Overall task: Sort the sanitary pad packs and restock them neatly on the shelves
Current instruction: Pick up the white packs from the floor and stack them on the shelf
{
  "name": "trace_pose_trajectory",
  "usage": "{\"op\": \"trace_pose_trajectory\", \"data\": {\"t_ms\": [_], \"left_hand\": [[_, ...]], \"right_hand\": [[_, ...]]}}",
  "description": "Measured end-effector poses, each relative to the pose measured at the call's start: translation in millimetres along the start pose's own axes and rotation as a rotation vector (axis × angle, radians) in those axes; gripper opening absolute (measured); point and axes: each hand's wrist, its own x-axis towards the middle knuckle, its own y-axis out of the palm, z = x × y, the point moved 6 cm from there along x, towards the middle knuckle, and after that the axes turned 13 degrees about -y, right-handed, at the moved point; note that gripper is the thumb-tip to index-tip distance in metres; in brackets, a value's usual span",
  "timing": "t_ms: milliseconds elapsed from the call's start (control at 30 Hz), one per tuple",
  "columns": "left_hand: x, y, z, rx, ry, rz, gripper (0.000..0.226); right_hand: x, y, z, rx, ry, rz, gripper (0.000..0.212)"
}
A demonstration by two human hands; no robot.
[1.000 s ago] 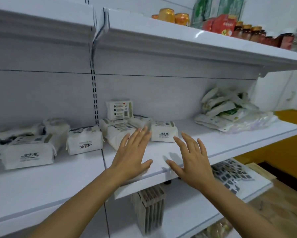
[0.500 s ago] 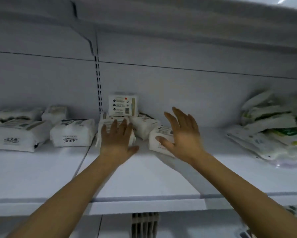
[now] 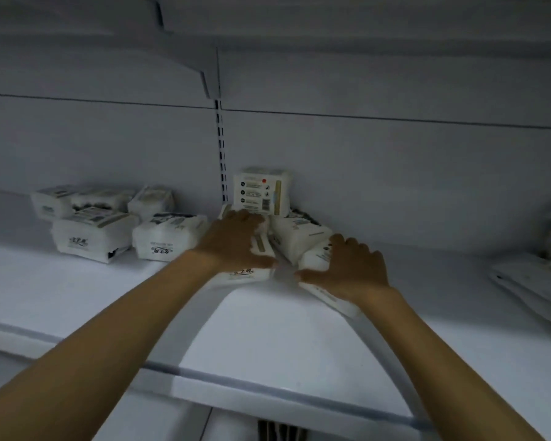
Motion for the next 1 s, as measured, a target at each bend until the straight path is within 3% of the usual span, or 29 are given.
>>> {"op": "trace_pose_trajectory", "data": {"t_ms": [133,333,467,533,600,700,767,833,900,1000], "left_hand": [[-8,16,14,-0.092,-0.124,-0.061,0.104],[-8,17,11,0.045,-0.165,0.080,0.111],[-18,11,6,0.017,-0.181,0.282,0.095],[-21,4,1,0.008,-0.184,0.393,0.077],[-25,0,-2,-0.128,-0.192,0.550,0.063],[-35,3,-2,-0.512,-0.287,0.731,0.079],[-37,1,1,-0.400,-0.336,0.622,0.084],[-35,-11,0,-0.202,-0.321,0.340,0.071],[-40,-34,-9,-0.230,-0.300,0.142,0.060],[-52,-43,-28,-0.263,-0.223,0.131,0.072]], "right_hand": [[-6,-3,3,-0.019,-0.011,-0.081,0.095],[-9,-2,10,-0.052,-0.032,-0.117,0.085],[-10,-3,15,-0.051,-0.041,-0.106,0.083],[-9,-3,16,-0.037,-0.037,-0.104,0.084],[-9,-5,17,-0.035,-0.038,-0.118,0.084],[-11,-5,15,-0.038,-0.035,-0.130,0.086],[-11,-5,13,-0.043,-0.031,-0.144,0.088],[-10,-5,12,-0.046,-0.028,-0.158,0.088],[-10,-5,12,-0.059,-0.029,-0.169,0.088],[-11,-4,13,-0.085,-0.037,-0.190,0.086]]}}
